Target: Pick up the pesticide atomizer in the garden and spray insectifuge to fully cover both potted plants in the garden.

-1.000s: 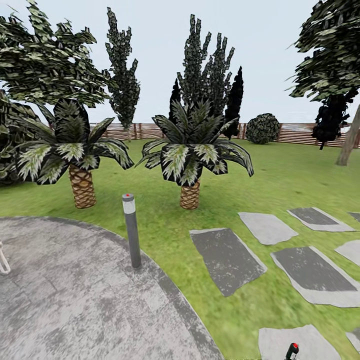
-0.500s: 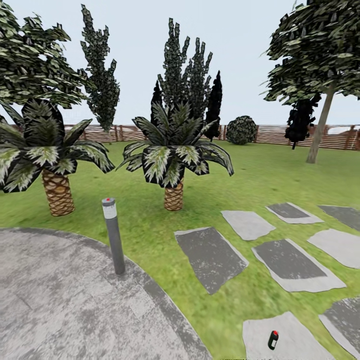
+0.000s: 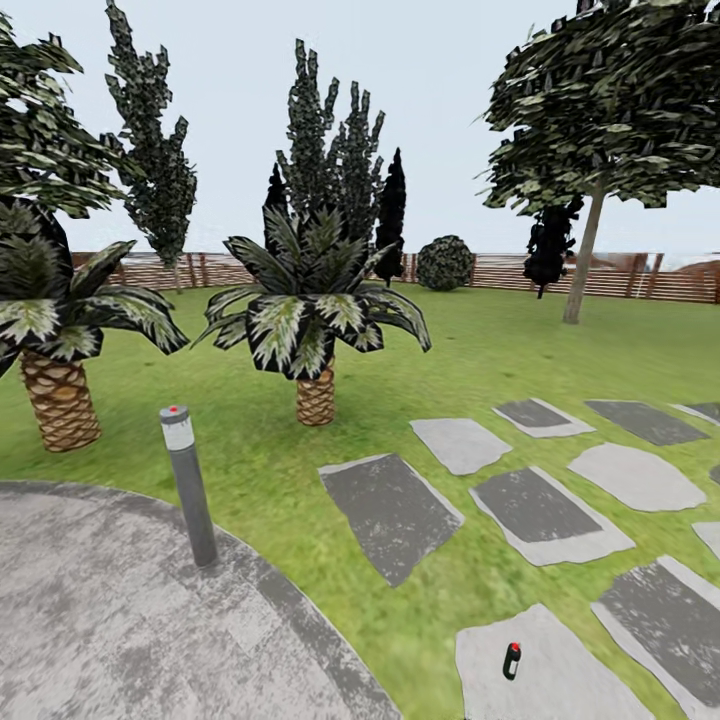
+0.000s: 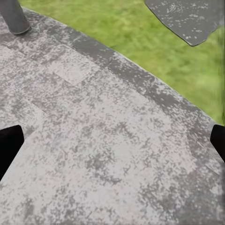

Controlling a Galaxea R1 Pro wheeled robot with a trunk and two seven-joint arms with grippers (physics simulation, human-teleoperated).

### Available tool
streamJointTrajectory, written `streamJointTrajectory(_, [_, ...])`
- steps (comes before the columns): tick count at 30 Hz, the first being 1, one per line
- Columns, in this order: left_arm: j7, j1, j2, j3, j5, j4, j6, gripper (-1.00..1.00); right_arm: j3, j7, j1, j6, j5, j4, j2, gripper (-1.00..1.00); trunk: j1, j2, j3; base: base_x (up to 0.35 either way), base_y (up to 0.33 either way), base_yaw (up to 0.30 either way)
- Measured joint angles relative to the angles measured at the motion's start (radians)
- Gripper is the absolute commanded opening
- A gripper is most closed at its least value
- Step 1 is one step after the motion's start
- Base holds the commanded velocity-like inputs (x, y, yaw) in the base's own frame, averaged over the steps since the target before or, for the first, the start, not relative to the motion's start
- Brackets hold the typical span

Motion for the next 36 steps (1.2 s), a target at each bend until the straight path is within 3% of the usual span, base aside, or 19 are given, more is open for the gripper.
streamJointTrajectory(36, [0.001,0.0,0.0,0.002,0.0,-0.001,0.0,1.0,0.0,0.001,0.0,0.0,0.0,0.0,0.001,1.0,0.0,0.0,0.017,0.0,0.0,-0.223])
